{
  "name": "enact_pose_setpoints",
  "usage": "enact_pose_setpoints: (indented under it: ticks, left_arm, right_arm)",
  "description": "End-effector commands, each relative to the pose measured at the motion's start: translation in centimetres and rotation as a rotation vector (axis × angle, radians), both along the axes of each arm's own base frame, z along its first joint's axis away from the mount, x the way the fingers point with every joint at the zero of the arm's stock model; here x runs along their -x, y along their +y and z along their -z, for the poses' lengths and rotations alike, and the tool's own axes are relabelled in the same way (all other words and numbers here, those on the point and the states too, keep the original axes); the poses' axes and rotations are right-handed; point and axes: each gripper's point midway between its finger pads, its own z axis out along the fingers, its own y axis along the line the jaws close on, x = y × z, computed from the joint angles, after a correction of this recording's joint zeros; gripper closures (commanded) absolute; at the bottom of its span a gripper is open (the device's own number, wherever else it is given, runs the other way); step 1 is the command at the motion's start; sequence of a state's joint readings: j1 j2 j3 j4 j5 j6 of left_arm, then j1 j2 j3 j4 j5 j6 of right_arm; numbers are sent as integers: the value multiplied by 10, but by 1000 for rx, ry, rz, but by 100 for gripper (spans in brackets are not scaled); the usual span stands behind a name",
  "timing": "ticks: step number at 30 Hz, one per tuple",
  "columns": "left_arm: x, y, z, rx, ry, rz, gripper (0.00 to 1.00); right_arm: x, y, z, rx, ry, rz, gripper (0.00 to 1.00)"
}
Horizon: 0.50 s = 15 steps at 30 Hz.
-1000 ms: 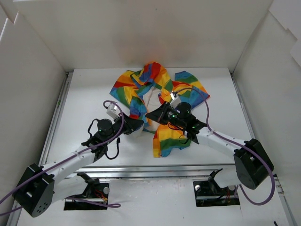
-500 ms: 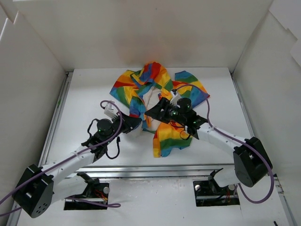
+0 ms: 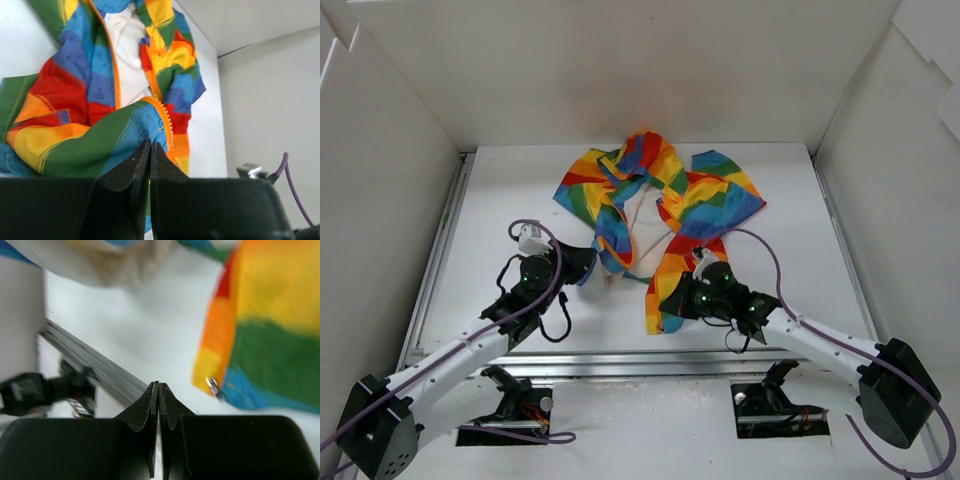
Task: Zip up the jacket
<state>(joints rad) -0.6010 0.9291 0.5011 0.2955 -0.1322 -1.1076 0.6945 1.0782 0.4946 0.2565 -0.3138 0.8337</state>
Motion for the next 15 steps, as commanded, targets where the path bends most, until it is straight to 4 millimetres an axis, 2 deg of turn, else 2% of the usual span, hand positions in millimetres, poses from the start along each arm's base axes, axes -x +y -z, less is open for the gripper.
enact_pose_setpoints:
  ticks: [1,2,4,7,8,9,12,15]
  left_arm:
    - [-5,-1,-24,-15,-44,-17,100]
    - [-5,0,-23,-21,-41,-18,100]
    - [0,-5,-21,-41,-48,5,100]
    - [9,-20,-27,-44,-97,74,100]
    - [13,-27,-27,-53,-109,106,100]
    - [16,-33,-27,-55,-110,129,100]
    - [22,-44,-24,-68,-102,172,100]
    - [25,-45,-20,-64,-97,177,100]
  right_arm:
    - [22,-12,23,71,47,31,100]
    - [30,-20,33,120,75,39,100]
    - [31,-33,38,170,68,82,100]
    - [37,-45,51,209,96,118,99]
    - [39,-47,57,218,110,127,91]
    - [40,-49,62,231,124,132,72]
    - [40,-49,76,244,155,143,43]
    - [39,-47,88,266,172,142,39]
